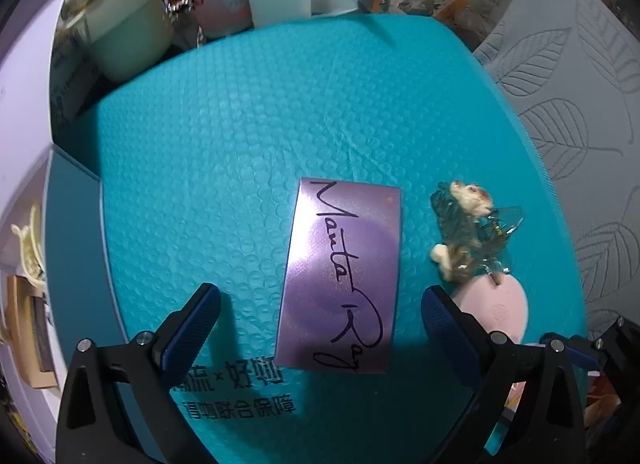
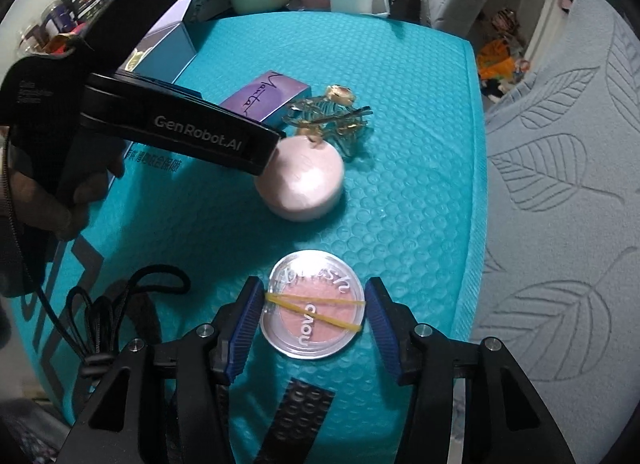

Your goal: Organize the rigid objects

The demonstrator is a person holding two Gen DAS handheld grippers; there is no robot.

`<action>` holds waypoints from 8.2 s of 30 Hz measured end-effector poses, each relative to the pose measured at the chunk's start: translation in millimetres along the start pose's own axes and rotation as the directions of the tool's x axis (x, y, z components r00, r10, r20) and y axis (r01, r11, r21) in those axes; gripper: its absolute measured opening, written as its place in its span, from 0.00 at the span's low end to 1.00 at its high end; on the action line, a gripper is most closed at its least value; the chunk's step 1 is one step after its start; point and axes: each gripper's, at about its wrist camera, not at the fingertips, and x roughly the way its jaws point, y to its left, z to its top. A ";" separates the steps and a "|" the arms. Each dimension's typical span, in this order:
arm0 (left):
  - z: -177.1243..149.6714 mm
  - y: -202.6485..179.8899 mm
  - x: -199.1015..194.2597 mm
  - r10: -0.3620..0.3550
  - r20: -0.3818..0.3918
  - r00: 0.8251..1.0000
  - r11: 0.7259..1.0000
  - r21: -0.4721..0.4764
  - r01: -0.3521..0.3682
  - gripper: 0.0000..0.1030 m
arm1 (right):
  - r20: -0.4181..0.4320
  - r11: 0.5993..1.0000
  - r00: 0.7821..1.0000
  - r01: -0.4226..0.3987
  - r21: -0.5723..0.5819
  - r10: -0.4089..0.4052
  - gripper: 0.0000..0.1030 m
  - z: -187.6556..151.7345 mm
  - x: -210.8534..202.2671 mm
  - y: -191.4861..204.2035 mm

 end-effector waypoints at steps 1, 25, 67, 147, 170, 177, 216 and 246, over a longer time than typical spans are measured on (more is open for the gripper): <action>0.7 0.7 0.7 0.000 0.000 1.000 1.000 -0.010 0.000 0.98 | 0.005 1.000 1.000 -0.006 0.001 0.006 0.51 -0.8 -0.3 0.0; -36.4 -4.1 -34.4 0.024 0.050 0.998 0.993 -0.119 -0.018 0.49 | 0.021 0.988 0.998 -0.055 -0.143 0.058 0.48 -13.8 -12.0 12.0; -174.9 -17.6 -164.9 0.206 0.093 0.974 0.841 -0.525 -0.128 0.49 | -0.021 0.893 0.968 -0.237 -0.382 0.248 0.48 -33.0 -74.9 27.0; -126.3 192.6 -238.6 0.129 0.182 0.975 0.899 -0.437 -0.037 0.49 | 0.176 0.921 0.936 -0.244 -0.304 0.306 0.48 112.5 -110.5 196.7; -118.7 227.0 -172.7 0.129 0.122 0.984 0.905 -0.420 -0.067 0.49 | 0.102 0.915 0.939 -0.291 -0.278 0.329 0.48 146.6 -31.7 209.1; -128.3 235.1 -146.9 0.098 0.094 0.991 0.895 -0.443 -0.047 0.49 | 0.058 0.903 0.939 -0.306 -0.301 0.338 0.48 146.7 -8.2 216.8; -137.7 249.9 -101.9 0.091 -0.014 0.996 0.880 -0.468 -0.087 0.49 | -0.060 0.890 0.951 -0.305 -0.338 0.303 0.49 146.3 44.9 233.2; -133.6 213.2 -186.2 0.138 0.109 0.984 0.891 -0.449 -0.075 0.60 | 0.123 0.957 0.960 -0.228 -0.177 0.251 0.51 113.2 -59.1 186.3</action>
